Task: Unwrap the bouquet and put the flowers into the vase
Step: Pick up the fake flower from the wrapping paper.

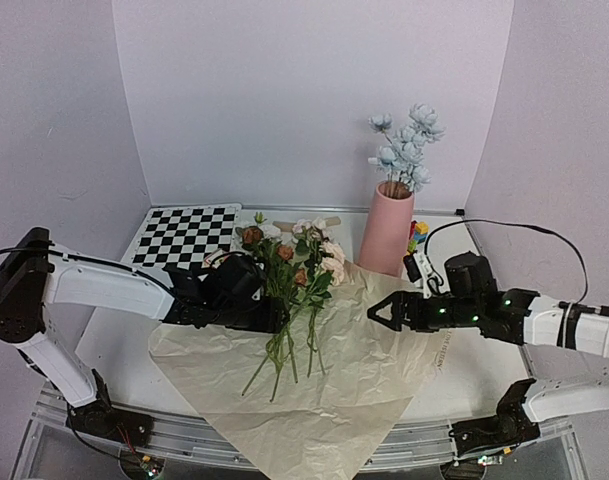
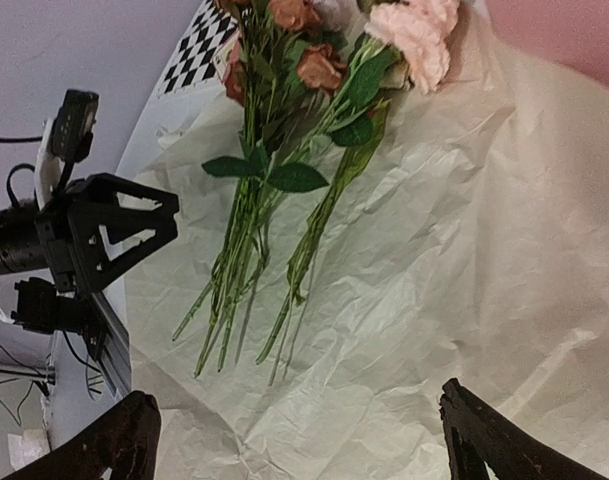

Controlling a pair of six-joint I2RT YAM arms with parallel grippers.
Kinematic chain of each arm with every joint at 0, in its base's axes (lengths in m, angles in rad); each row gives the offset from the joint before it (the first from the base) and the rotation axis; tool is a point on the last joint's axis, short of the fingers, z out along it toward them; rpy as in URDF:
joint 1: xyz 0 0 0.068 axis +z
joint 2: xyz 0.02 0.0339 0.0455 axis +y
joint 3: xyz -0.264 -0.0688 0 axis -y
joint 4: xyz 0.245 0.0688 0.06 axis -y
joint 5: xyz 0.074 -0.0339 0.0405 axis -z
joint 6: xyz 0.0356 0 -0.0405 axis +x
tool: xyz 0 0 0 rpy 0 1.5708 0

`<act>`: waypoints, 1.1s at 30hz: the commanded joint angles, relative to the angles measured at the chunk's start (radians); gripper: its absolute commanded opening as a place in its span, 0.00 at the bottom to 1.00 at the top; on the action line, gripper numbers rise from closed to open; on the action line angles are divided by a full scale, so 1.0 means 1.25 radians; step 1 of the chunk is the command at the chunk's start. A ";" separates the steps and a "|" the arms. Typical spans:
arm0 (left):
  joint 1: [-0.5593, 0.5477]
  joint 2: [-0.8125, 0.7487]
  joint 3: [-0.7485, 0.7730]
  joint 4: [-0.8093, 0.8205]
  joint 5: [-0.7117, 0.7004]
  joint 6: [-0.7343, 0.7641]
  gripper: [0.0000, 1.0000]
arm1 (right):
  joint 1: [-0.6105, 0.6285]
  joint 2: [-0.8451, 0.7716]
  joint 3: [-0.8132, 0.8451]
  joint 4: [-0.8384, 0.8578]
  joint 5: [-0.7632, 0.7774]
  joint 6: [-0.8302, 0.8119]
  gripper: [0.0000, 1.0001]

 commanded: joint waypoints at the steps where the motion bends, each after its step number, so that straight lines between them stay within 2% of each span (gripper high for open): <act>1: -0.002 0.027 0.043 -0.021 -0.043 -0.033 0.57 | 0.079 0.070 0.014 0.058 0.051 0.048 0.98; 11: 0.018 0.095 0.072 -0.049 -0.062 -0.068 0.33 | 0.174 0.174 0.068 0.102 0.096 0.068 0.98; 28: 0.075 0.235 0.144 -0.049 -0.005 -0.066 0.25 | 0.192 0.193 0.086 0.094 0.125 0.060 0.98; 30: 0.076 0.245 0.151 -0.049 -0.003 -0.063 0.20 | 0.192 0.193 0.086 0.093 0.128 0.060 0.98; 33: 0.076 0.246 0.161 -0.056 -0.010 -0.059 0.04 | 0.192 0.192 0.087 0.091 0.129 0.059 0.98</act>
